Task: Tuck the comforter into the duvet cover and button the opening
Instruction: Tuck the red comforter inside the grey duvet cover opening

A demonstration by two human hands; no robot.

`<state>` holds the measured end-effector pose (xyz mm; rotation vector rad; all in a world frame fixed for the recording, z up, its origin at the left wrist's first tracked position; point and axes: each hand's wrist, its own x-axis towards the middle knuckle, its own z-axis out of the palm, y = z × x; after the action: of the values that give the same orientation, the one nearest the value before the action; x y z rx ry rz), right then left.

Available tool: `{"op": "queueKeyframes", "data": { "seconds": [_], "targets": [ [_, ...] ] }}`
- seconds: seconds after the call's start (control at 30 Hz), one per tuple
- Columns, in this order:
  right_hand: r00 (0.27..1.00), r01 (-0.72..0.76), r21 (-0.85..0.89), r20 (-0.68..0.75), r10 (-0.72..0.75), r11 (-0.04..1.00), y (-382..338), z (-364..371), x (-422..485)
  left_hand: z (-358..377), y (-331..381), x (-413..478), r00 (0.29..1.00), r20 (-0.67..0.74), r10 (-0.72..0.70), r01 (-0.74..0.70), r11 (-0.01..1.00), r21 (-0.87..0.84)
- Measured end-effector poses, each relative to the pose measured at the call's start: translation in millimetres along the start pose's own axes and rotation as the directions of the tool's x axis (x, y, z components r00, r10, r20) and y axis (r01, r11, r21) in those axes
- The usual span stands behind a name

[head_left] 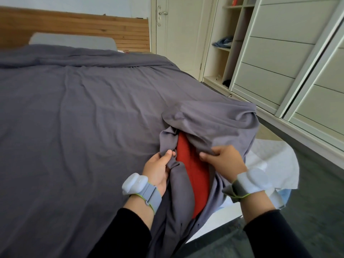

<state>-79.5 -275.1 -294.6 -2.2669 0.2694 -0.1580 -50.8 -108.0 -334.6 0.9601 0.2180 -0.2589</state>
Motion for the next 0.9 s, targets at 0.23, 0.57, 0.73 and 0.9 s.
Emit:
{"op": "queueKeyframes", "data": {
  "seconds": [0.23,0.57,0.73,0.9],
  "targets": [
    [0.997,-0.075,0.743,0.049,0.058,0.665,-21.3,30.0,9.2,5.0,-1.2,-2.5,1.000,-0.011,0.002,-0.002,1.000,-0.021],
    [0.993,-0.100,0.743,0.037,0.109,0.662,-4.0,57.9,10.1,1.0,0.7,-2.2,0.999,-0.007,0.048,-0.048,0.998,-0.032],
    [0.994,-0.020,0.604,-0.075,0.081,0.797,-6.5,59.9,6.5,4.7,-1.7,-4.1,0.999,0.024,0.040,-0.039,0.998,-0.057],
    [0.989,0.029,0.501,-0.138,0.047,0.865,-8.2,60.8,6.3,5.1,-0.5,-5.1,0.997,0.041,0.059,-0.059,0.998,-0.012]
  ]
}}
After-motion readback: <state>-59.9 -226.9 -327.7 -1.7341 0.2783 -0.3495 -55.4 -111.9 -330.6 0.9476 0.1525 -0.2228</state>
